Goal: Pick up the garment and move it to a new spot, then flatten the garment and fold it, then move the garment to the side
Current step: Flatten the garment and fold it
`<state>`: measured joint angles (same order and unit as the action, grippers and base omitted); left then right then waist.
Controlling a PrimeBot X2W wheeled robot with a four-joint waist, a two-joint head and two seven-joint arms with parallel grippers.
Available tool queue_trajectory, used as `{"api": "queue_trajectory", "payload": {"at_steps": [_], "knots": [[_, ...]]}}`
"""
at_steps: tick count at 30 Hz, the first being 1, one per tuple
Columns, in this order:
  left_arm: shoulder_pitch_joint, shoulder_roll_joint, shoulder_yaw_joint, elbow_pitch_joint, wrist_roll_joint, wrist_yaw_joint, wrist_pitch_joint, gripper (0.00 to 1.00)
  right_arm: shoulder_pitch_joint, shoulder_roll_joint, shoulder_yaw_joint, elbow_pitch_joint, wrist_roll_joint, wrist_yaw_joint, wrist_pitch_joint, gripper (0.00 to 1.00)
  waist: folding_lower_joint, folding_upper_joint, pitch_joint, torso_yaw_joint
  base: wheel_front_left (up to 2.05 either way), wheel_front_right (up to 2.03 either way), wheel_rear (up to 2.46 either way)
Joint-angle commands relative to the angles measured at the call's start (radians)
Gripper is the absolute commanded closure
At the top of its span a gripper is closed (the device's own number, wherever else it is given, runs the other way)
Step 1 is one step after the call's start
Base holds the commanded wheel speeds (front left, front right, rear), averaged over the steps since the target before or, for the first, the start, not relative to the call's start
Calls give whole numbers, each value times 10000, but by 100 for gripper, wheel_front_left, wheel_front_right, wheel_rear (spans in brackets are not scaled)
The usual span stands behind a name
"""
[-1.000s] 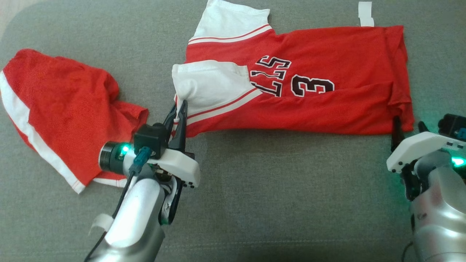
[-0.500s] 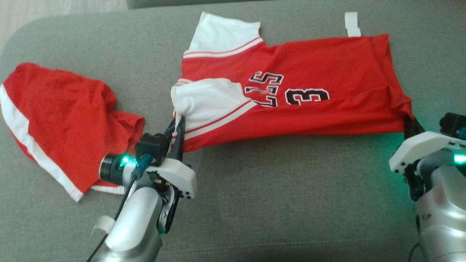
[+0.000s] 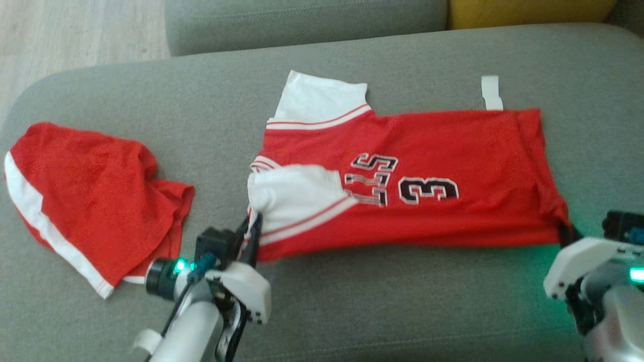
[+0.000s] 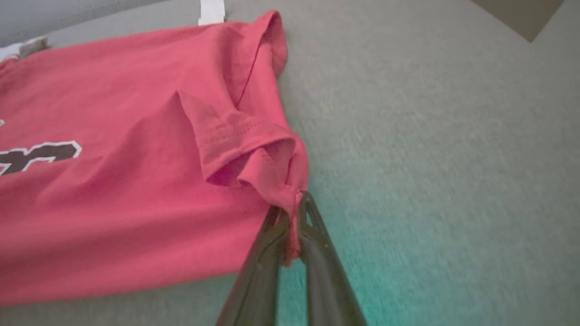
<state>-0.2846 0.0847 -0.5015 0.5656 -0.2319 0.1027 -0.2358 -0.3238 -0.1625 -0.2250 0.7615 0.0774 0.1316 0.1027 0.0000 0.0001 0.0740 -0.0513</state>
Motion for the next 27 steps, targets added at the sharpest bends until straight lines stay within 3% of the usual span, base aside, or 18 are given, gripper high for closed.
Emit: {"api": "queue_trajectory", "payload": {"at_steps": [1, 5, 7, 9, 10, 19, 24, 27], "knots": [[-137, 291, 319, -175, -59, -51, 44, 100, 106, -111, 62, -469, -114, -9, 142, 100, 0, -1, -72, -73, 0, 0, 0], [86, 326, 132, -80, -88, -154, 297, 100, 652, 162, -61, -1183, -259, -9, 675, 100, 0, -1, -129, -180, 0, 0, 0], [119, 343, 68, -19, -95, -174, 414, 100, 826, 254, -291, -1590, -451, -9, 783, 0, 0, -1, -124, -228, 0, 0, 0], [94, 355, 75, -37, -81, -95, 375, 18, 917, 388, -545, -2009, -686, -9, 819, 0, 0, -1, -97, -271, 0, 0, 0], [69, 358, 87, -65, -73, -53, 322, 0, 939, 442, -638, -2238, -844, -9, 809, 0, 0, -1, -71, -293, 0, 0, 0], [-660, 498, 588, -1045, -12, 320, -188, 0, 512, 948, -1511, -3842, -1984, -9, 331, 0, 0, -1, 506, -455, 0, 0, 0], [-1742, 804, 839, -1916, 95, -16, -245, 0, -164, 1045, -915, -4407, -1607, -9, -305, 0, 0, -1, 1198, -604, 0, 0, 0], [-2791, 1075, 735, -1952, 235, -492, -48, 0, -647, 1021, -328, -4655, -1298, -9, -599, 0, 0, -1, 1704, -791, 0, 0, 0]]}}
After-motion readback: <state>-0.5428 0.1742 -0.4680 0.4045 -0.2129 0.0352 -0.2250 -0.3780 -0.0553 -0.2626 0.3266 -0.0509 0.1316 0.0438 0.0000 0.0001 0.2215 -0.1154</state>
